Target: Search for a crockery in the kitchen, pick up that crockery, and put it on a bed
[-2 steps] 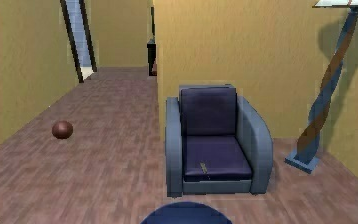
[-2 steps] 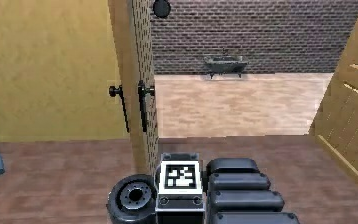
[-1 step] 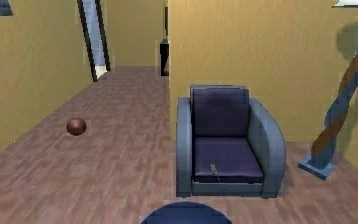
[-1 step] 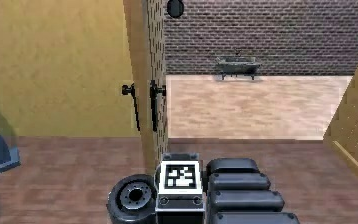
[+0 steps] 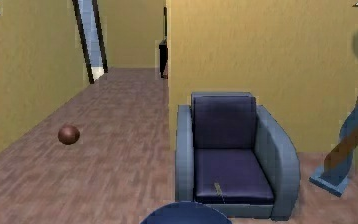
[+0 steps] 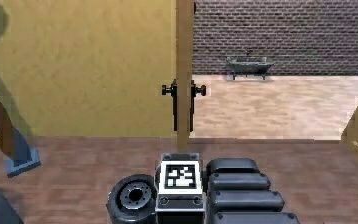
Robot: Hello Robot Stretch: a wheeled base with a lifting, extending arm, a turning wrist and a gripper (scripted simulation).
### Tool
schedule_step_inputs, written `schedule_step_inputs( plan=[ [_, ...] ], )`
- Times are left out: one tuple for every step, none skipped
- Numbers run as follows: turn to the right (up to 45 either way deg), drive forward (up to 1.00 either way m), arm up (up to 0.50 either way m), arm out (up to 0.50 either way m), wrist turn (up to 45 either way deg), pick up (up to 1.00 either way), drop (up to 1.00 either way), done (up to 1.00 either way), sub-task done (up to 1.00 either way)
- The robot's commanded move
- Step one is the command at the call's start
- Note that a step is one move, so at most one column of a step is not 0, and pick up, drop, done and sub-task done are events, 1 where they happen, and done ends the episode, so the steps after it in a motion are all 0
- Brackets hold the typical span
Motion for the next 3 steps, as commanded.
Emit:
schedule_step_inputs(
  plan=[
    [-45.0, 0.00, 0.00, 0.00, 0.0, 0.00, 0.00, 0.00, 0.00],
    [-21.0, 0.00, 0.00, 0.00, 0.0, 0.00, 0.00, 0.00, 0.00],
    [0.0, 0.85, 0.00, 0.00, 0.0, 0.00, 0.00, 0.00, 0.00]
  ],
)
